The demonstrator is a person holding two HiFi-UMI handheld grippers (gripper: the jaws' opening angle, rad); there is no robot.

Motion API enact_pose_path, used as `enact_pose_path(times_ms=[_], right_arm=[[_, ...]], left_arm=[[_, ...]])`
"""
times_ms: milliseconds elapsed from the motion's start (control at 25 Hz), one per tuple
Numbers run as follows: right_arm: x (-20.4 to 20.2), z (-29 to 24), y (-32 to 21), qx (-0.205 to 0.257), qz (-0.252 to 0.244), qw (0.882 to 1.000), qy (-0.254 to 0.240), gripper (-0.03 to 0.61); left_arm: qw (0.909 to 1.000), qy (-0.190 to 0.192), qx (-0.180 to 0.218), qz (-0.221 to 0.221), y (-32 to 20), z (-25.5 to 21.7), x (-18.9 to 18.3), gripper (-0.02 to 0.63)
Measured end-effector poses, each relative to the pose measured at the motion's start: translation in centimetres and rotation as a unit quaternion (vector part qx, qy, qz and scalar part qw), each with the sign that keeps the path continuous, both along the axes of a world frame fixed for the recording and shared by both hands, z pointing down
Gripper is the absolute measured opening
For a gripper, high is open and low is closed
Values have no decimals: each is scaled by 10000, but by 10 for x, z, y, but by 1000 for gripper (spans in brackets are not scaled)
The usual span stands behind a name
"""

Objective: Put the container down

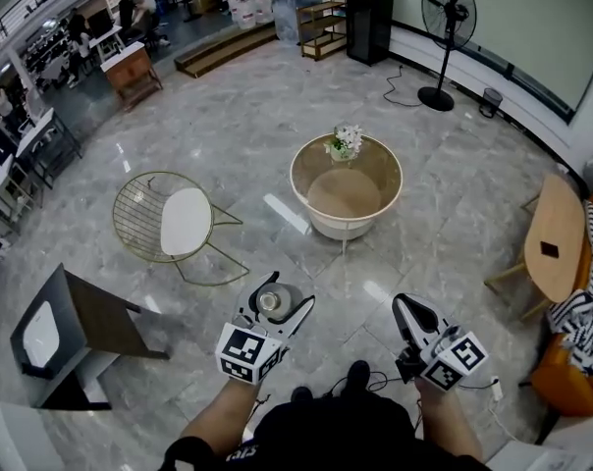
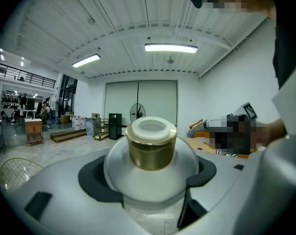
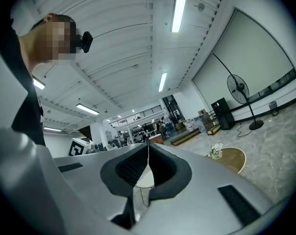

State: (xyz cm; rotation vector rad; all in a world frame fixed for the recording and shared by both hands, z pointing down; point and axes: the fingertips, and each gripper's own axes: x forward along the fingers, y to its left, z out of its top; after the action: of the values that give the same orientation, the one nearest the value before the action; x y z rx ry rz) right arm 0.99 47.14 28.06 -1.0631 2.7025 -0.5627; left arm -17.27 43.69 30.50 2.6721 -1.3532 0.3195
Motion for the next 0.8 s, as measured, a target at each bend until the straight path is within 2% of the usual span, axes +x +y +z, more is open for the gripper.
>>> enact_pose_path(times_ms=[200, 400, 560, 800], right_arm=[[57, 2, -38, -51, -193, 9998, -94, 21], [101, 7, -59, -99, -434, 9990, -104, 21], [123, 8, -74, -166, -458, 9985, -232, 21], [127, 6, -107, -187, -612, 9976, -274, 21]], left_arm=[[10000, -29, -10, -44, -38, -9, 65, 344], [9998, -76, 5, -170, -60, -12, 113, 344], [9998, -81, 24, -203, -78, -15, 135, 344], [9998, -33, 1, -205, -111, -9, 147, 344]])
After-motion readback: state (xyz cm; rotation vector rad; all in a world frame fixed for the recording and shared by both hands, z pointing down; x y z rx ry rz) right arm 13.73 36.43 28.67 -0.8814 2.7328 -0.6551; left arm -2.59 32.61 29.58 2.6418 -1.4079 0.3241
